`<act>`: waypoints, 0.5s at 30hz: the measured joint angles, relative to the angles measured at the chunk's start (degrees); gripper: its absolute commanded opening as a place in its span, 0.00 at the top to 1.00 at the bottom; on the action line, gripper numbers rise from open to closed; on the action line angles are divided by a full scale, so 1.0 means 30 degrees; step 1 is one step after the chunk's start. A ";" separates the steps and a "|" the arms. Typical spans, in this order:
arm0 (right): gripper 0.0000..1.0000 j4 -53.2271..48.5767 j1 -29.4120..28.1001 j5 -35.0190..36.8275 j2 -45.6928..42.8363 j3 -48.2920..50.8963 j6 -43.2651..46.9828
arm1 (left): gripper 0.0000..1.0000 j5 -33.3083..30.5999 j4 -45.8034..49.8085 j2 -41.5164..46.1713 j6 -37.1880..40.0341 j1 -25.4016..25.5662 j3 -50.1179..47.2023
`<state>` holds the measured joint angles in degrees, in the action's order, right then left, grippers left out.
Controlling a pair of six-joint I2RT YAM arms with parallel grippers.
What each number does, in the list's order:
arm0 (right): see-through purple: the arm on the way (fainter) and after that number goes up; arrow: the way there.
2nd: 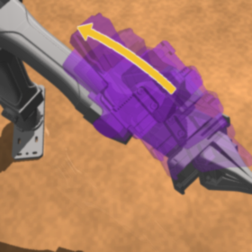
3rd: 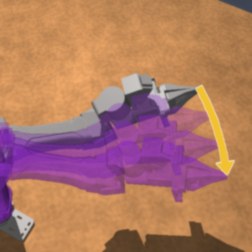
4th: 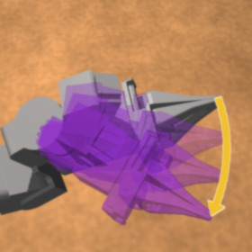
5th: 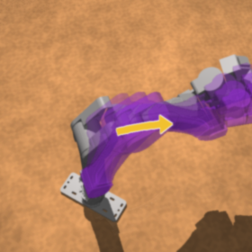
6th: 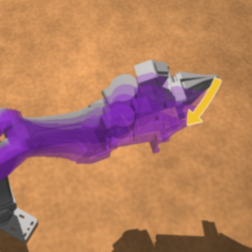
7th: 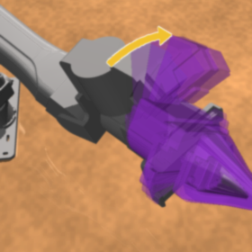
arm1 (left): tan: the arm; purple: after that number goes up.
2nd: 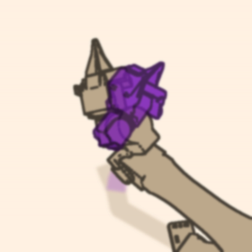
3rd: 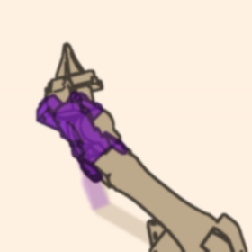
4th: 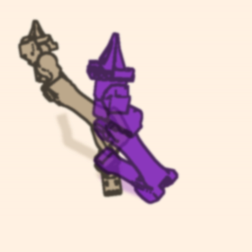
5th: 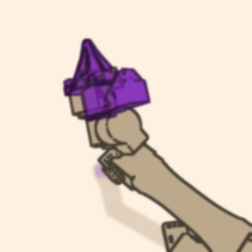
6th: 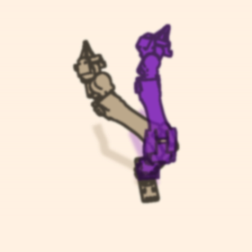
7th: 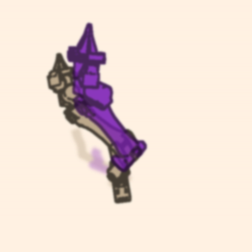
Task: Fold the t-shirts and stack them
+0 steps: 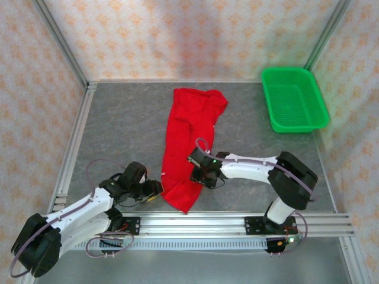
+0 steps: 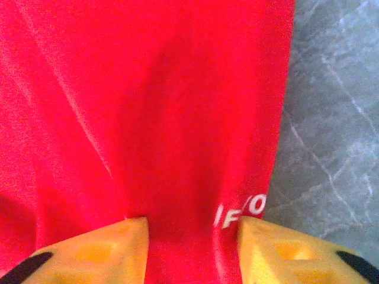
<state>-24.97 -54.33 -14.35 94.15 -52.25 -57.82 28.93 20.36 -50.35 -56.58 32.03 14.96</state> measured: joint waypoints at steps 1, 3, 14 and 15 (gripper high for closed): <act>0.64 -0.0306 0.0291 -0.0036 0.0357 -0.0189 0.0284 | 0.65 0.0000 -0.0029 -0.0058 -0.0015 0.0102 0.0036; 0.65 -0.1013 0.0707 0.0124 0.0685 -0.0831 0.0794 | 0.67 0.0226 -0.0102 -0.0117 -0.0080 0.0503 0.0036; 0.54 -0.4401 0.3898 0.2827 0.3847 -0.5107 0.5042 | 0.55 0.1217 0.2353 0.3315 -0.0699 0.0831 0.0583; 0.51 -0.4524 0.4000 0.2820 0.3847 -0.5115 0.5275 | 0.51 0.1217 0.2572 0.3825 -0.0758 0.0831 0.0670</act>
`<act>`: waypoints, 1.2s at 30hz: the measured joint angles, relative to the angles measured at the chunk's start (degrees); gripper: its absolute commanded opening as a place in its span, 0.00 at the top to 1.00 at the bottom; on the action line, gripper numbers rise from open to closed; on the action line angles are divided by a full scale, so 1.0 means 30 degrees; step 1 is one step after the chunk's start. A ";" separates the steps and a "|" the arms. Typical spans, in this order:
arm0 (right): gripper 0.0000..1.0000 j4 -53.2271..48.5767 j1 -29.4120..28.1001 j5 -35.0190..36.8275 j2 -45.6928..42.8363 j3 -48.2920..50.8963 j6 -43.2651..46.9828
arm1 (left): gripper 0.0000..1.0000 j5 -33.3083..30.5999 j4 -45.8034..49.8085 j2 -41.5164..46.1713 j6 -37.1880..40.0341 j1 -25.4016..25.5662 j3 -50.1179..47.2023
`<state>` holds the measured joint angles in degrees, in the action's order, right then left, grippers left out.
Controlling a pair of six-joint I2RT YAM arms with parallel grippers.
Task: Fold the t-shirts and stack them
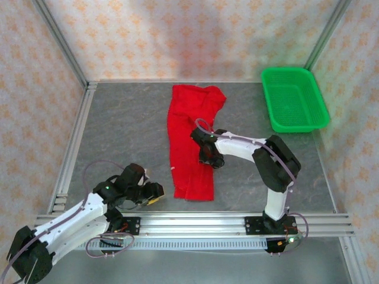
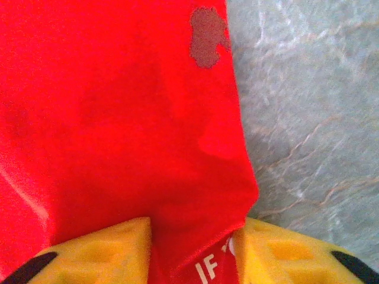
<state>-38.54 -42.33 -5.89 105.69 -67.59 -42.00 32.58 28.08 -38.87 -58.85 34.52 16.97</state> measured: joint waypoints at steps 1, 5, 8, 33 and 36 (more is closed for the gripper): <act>0.47 -0.0131 0.0051 -0.0022 -0.0029 0.0015 0.0131 | 0.48 0.0000 0.0066 0.0393 -0.0153 0.0000 0.0022; 0.36 -0.0058 0.0029 -0.0729 -0.1683 0.1333 0.0036 | 0.40 -0.0022 0.0182 0.0911 -0.0539 0.0000 0.0138; 0.34 -0.0095 -0.0058 -0.1574 -0.4845 0.2849 -0.0415 | 0.39 0.0007 0.0022 0.0393 -0.0597 0.0036 0.0270; 0.42 0.4976 -0.2222 -0.7060 -0.8743 0.9428 -0.4022 | 0.66 -0.0015 -0.5166 -0.9420 0.0153 0.2871 0.2936; 0.43 0.5129 -0.2222 -0.7060 -0.8735 0.9428 -0.4073 | 0.67 -0.0015 -0.5180 -0.9522 0.0146 0.2878 0.2936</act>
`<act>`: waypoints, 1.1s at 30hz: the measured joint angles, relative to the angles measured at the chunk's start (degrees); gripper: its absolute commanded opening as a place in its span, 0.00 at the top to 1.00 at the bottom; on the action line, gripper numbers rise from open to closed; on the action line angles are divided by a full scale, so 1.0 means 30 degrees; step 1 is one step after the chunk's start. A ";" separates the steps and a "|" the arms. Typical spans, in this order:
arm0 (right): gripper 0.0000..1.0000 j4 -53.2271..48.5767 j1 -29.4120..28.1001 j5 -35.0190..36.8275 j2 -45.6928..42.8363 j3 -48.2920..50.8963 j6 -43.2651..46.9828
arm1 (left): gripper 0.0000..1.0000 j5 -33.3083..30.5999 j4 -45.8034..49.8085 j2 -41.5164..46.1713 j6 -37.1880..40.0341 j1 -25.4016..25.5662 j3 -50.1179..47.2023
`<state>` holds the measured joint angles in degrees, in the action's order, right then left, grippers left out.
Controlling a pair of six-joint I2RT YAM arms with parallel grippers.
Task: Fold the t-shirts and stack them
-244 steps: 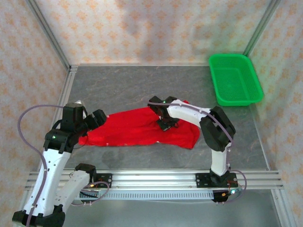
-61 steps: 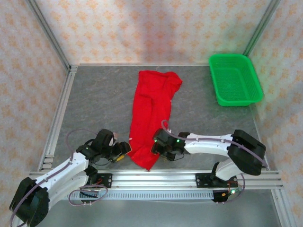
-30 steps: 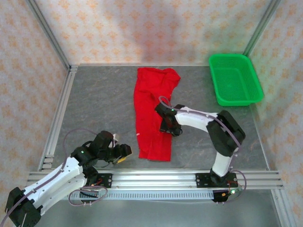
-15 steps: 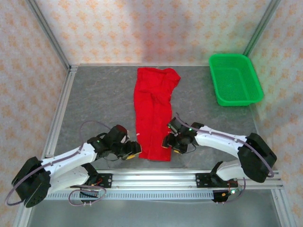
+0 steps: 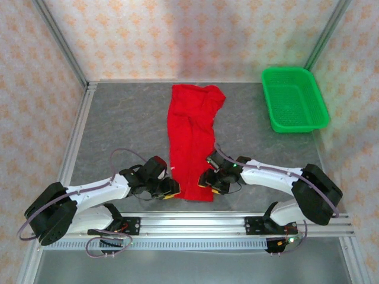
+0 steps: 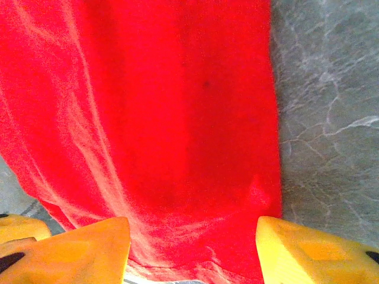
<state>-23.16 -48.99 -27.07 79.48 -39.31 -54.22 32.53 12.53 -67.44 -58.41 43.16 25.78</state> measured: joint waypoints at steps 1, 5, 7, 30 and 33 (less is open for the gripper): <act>0.43 0.0051 0.0000 -0.0007 0.0007 0.0015 0.0000 | 0.67 -0.0029 0.0000 -0.0117 0.0000 0.0022 0.0007; 0.43 0.0168 0.0000 -0.0138 0.0029 0.0189 -0.0007 | 0.68 -0.0160 0.0007 -0.0641 0.0007 0.0248 0.0007; 0.43 0.0175 0.0000 -0.0189 0.0029 0.0262 -0.0007 | 0.67 -0.0284 0.0007 -0.0758 0.0007 0.0248 0.0007; 0.39 -0.0277 -0.0750 -0.0466 0.0175 0.0408 -0.0029 | 1.00 -0.1158 -0.0612 -0.3650 0.0459 0.0627 0.1530; 0.38 -0.0976 -0.0765 -0.0335 -0.0561 0.0408 -0.0080 | 1.00 -0.1537 0.0175 -0.2550 0.0430 0.0619 0.1275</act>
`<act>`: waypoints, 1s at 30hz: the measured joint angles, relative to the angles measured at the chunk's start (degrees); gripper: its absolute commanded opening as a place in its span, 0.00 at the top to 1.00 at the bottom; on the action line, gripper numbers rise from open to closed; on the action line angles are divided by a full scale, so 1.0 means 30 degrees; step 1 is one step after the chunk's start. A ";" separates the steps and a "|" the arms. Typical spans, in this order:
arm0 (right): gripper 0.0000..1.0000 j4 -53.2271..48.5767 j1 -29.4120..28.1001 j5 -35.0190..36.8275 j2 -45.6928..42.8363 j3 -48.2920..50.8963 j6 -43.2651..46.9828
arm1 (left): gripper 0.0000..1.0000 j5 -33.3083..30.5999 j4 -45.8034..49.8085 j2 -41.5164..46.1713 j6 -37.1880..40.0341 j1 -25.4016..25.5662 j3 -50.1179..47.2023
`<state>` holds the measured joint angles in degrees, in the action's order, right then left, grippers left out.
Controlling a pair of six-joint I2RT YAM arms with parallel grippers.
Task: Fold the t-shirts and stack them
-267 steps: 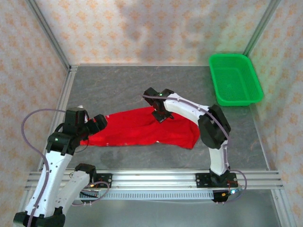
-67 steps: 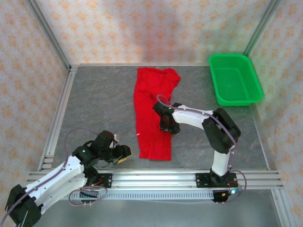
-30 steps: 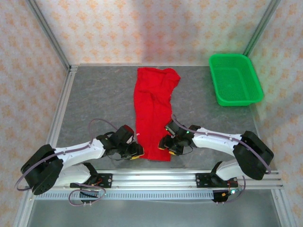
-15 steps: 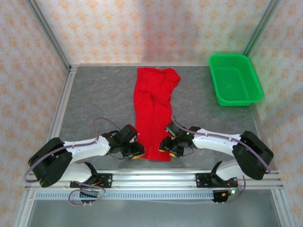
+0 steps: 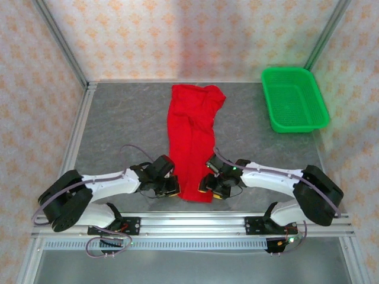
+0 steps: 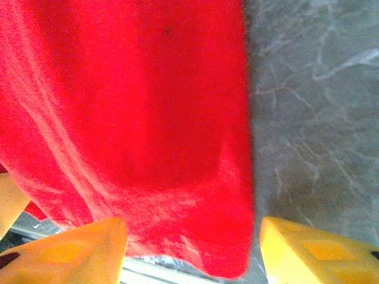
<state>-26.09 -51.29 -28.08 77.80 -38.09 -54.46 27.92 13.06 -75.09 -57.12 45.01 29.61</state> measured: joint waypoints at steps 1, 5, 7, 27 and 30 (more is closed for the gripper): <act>0.38 -0.0131 -0.0022 0.0007 -0.0182 0.0000 -0.0007 | 1.00 -0.0124 0.0219 0.0459 -0.0015 0.0000 -0.0131; 0.38 -0.0204 -0.0022 0.0000 -0.0350 0.0022 -0.0138 | 1.00 -0.0474 0.0699 0.2120 -0.0342 0.0000 -0.0780; 0.38 -0.0073 -0.0036 -0.0029 -0.0277 0.0044 -0.0226 | 1.00 -0.0481 0.0721 0.2237 -0.0525 0.0007 -0.0947; 0.45 -0.0699 -0.1807 0.1246 0.2550 -0.1632 -0.1734 | 1.00 -0.0619 0.0714 0.3585 -0.1166 0.0503 -0.2229; 0.46 -0.0998 -0.1843 0.1239 0.2790 -0.1938 -0.1814 | 1.00 -0.0612 0.0699 0.3781 -0.1173 0.0503 -0.2244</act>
<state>-29.08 -56.82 -24.36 86.17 -43.90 -59.90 26.09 15.16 -63.75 -60.64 46.52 22.87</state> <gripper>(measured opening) 0.547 0.048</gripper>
